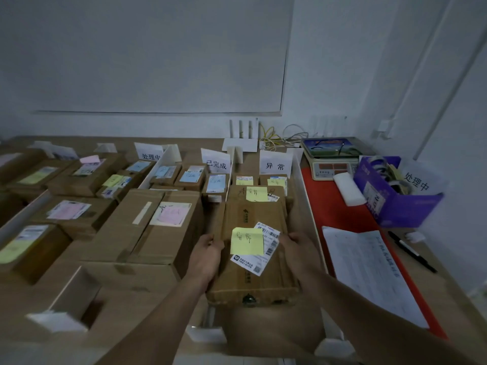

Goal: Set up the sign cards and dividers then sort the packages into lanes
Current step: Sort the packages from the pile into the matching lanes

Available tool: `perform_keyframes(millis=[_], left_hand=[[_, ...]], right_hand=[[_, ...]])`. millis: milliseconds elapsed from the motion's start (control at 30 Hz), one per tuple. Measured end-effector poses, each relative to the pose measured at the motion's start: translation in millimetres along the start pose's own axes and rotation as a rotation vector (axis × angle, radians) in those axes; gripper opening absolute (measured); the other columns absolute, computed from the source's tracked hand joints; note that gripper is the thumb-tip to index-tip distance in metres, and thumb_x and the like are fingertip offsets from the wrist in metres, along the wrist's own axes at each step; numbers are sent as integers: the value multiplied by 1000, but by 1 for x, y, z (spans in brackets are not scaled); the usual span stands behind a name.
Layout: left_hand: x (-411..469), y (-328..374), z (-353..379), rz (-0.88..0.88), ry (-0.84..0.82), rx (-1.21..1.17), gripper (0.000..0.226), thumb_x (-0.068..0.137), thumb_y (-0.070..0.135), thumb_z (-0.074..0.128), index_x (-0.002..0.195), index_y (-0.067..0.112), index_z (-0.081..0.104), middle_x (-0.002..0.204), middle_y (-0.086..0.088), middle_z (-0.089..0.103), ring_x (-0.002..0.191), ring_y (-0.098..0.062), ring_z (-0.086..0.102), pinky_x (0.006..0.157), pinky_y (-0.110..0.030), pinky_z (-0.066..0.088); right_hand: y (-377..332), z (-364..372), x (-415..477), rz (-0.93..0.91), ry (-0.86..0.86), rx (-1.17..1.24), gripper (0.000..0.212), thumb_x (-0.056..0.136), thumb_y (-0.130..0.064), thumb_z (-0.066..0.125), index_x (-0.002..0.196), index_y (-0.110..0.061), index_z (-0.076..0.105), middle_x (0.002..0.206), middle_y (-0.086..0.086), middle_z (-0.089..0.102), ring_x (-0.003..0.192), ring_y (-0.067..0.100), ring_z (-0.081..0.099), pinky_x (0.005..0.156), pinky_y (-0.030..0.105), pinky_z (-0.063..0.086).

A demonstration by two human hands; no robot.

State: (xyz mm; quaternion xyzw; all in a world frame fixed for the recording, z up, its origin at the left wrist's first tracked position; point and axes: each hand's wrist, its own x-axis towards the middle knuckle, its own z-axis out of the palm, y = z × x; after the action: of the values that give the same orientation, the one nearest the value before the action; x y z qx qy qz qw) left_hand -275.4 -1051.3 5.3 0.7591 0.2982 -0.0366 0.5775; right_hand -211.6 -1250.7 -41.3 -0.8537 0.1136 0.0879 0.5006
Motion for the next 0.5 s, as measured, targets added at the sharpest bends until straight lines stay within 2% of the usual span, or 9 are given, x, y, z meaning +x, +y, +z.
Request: perform_keyframes(millis=[67,267,333,400,433,500], left_hand=[[-3,-8,0,-23,2,4,49,92,30,53,140,21,50,131,-10,58,116,-30,55,105,-45,44],[5,-19,1,-55,-18,16,47,98,25,49,145,19,46,135,-9,55,121,-29,52,103,-40,42],[11,-19,4,-46,-27,12,41,98,22,48,139,18,49,120,-2,58,110,-24,54,94,-35,42],[16,-18,7,-40,-44,-8,25,99,19,46,124,24,51,98,6,55,87,-13,52,80,-30,39],[18,-17,9,-38,-44,-13,19,100,17,46,116,26,50,95,7,55,81,-8,49,76,-30,38],[20,-14,10,-29,-40,-10,16,100,15,45,109,27,47,92,8,54,78,-5,46,78,-29,36]], right_hand=[[11,4,-3,11,6,-41,38,95,-52,53,114,-22,65,99,-5,68,90,15,62,67,30,41],[28,17,-6,32,-3,-35,34,99,-45,54,119,-19,62,93,-6,65,83,11,61,60,27,38],[28,18,-4,35,9,-42,32,99,-44,54,118,-19,62,93,-6,66,82,11,63,60,27,40],[27,18,-1,38,15,-56,29,100,-43,54,116,-20,60,93,-6,66,82,10,62,59,26,39],[27,18,1,38,19,-61,28,100,-42,54,116,-20,60,94,-5,65,82,10,62,60,26,39],[25,18,3,31,37,-66,28,100,-43,54,116,-21,60,94,-5,65,83,12,62,62,27,40]])
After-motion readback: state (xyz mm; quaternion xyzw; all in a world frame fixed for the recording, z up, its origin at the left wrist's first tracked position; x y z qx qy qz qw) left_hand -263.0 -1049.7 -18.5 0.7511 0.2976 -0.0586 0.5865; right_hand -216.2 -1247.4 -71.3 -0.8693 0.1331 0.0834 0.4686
